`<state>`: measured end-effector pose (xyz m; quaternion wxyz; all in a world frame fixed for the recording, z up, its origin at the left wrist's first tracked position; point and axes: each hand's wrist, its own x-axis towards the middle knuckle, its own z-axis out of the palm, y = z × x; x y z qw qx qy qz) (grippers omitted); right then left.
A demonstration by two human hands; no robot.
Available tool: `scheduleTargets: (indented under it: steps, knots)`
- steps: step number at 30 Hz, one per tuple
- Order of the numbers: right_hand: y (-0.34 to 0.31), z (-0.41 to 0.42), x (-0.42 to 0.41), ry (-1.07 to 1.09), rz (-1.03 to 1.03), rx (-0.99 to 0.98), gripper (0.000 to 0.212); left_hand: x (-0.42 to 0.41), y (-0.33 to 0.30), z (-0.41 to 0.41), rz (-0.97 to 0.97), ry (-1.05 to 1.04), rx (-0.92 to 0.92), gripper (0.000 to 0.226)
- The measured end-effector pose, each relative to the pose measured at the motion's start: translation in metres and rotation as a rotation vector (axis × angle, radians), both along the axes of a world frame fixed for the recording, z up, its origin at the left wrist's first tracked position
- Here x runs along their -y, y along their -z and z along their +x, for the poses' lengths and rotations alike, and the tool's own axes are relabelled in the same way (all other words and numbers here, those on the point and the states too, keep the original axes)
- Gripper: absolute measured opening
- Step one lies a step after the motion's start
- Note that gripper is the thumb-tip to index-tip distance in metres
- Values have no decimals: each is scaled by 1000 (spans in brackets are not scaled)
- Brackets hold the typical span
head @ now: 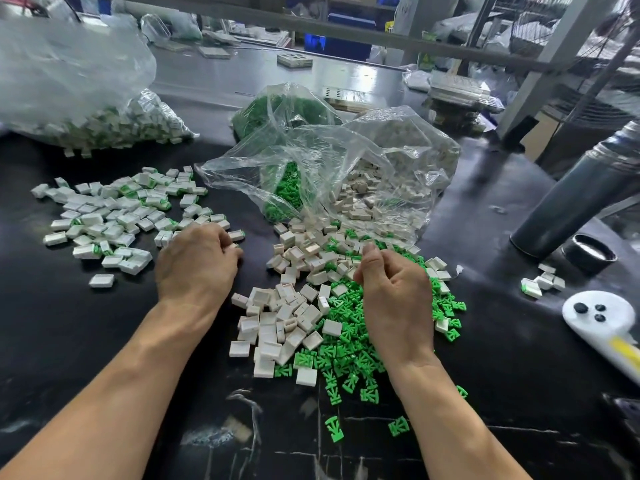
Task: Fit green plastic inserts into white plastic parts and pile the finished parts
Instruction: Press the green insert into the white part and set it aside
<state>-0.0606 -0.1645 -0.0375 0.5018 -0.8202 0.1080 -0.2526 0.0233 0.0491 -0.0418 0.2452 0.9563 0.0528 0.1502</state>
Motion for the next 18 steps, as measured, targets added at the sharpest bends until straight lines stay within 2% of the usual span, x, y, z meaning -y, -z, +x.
scheduleTargets:
  steps: [5,9,12,18]
  knots:
    - [-1,0,0,-6,12,0,51,13,-5,-7,-65,180,115,20]
    - [-3,-1,-3,-22,-6,0,52,29,-2,-13,-44,376,16,34]
    - [-3,-2,-4,-46,-11,-14,49,33,1,-15,2,387,-7,39]
    - [-3,-2,-4,-58,-16,-14,48,33,-1,-17,-124,359,-19,16]
